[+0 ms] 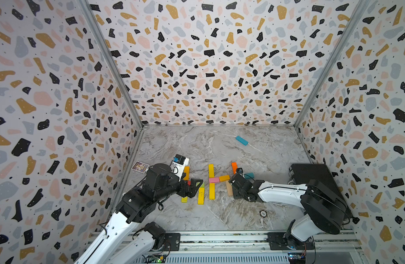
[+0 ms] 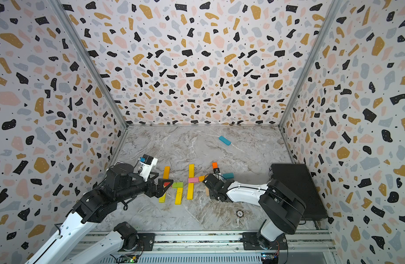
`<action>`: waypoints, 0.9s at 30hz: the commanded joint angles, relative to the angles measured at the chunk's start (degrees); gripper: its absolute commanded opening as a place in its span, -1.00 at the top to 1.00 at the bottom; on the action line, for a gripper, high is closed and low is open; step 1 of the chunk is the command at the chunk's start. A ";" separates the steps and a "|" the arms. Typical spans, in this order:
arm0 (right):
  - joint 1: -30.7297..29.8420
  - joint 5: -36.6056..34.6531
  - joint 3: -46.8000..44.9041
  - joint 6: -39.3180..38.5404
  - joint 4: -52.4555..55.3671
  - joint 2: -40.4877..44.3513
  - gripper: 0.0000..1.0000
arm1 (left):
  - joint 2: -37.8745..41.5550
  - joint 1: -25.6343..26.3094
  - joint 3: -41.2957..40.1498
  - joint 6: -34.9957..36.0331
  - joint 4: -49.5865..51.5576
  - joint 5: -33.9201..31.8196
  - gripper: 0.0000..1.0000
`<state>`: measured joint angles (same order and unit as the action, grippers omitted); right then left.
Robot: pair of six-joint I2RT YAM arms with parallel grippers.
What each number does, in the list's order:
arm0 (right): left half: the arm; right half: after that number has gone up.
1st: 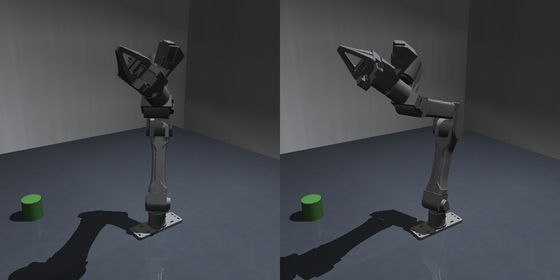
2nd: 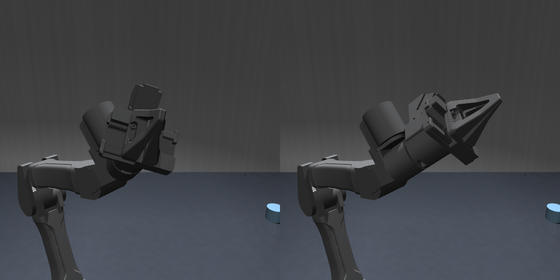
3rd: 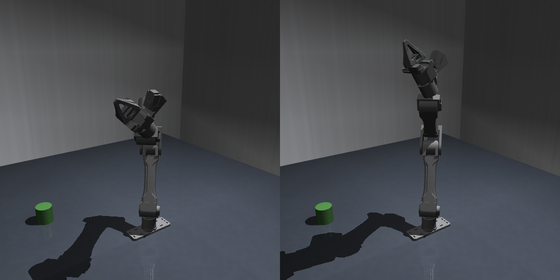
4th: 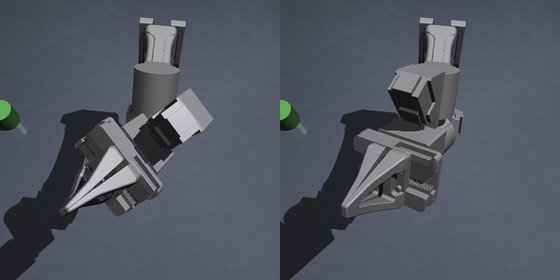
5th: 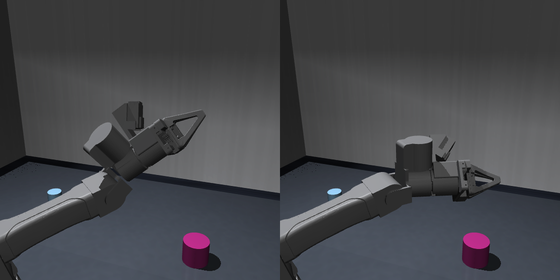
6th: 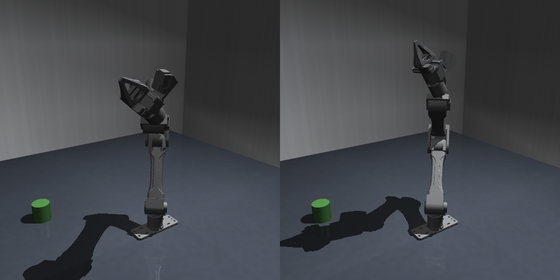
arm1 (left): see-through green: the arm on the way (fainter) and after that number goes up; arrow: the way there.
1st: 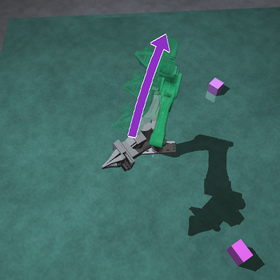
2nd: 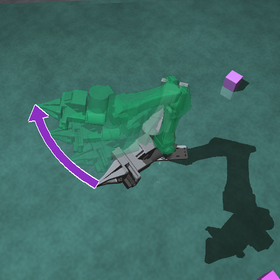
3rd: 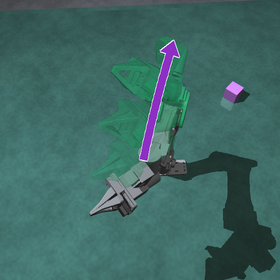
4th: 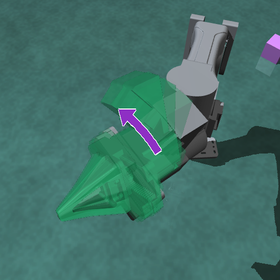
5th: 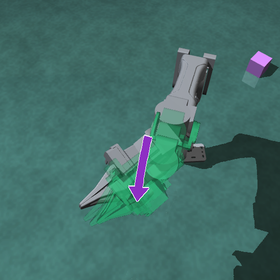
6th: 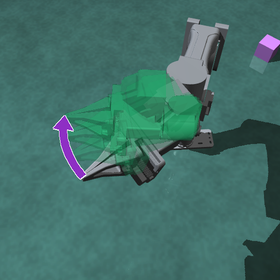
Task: Assemble the letter h with building blocks
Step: Assemble the building block at the center of the board, then pick up the building block from the center of the board.
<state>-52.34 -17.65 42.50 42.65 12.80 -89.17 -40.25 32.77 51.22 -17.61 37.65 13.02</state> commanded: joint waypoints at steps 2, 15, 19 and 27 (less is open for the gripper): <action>0.30 -1.26 1.14 -0.66 1.19 4.73 -0.28 | 0.09 -0.25 -0.50 0.34 -1.09 -0.18 -0.98; 16.64 6.76 19.23 -15.76 0.79 1.43 -0.41 | 0.52 -0.25 -0.51 0.29 -1.27 0.08 -0.98; 22.31 9.03 28.25 -19.75 -2.72 -9.68 -0.42 | 1.13 -0.26 -0.65 0.25 -1.35 -0.12 -0.98; 30.42 11.31 52.72 -27.16 4.21 -31.02 -0.44 | 0.94 -0.25 -0.68 0.22 -1.26 -0.27 -0.98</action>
<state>-24.14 -7.55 90.04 19.40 13.10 -118.87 -39.57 32.77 51.22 -17.61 37.65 12.99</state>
